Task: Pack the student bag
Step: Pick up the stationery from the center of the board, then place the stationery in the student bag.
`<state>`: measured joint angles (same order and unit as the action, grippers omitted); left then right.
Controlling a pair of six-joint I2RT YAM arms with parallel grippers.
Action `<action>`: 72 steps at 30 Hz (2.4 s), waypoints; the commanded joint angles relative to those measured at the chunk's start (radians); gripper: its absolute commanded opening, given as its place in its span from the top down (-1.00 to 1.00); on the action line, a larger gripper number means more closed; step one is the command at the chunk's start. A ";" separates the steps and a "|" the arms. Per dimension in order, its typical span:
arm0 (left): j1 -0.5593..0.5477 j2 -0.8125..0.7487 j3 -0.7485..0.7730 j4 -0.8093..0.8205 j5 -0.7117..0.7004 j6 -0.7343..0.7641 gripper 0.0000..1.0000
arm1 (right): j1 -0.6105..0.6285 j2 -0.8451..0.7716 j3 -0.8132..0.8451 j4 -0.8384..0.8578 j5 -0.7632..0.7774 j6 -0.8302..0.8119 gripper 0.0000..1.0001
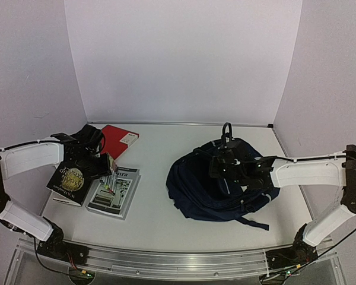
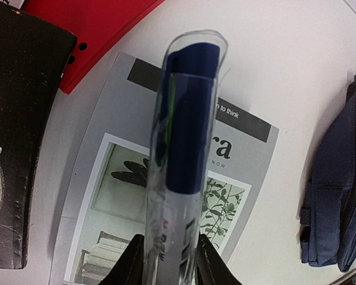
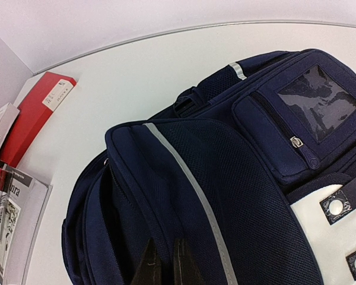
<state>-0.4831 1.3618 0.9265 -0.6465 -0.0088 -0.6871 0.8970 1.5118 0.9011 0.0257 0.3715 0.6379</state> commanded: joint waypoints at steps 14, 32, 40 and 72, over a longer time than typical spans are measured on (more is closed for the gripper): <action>0.005 -0.061 0.009 0.070 0.021 0.009 1.00 | -0.003 -0.047 0.063 0.017 -0.015 0.011 1.00; -0.254 0.109 0.081 0.863 0.501 -0.408 0.99 | -0.003 -0.123 0.176 -0.007 -0.082 0.042 1.00; -0.346 0.292 0.131 1.029 0.529 -0.534 1.00 | -0.001 -0.089 0.216 -0.012 -0.076 0.030 1.00; -0.429 0.539 0.503 0.459 0.222 -0.263 -0.20 | 0.026 -0.090 0.189 -0.013 0.011 0.020 1.00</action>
<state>-0.9108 1.9722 1.3808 0.0586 0.2948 -1.1012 0.9154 1.4570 1.0437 -0.1118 0.3290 0.6562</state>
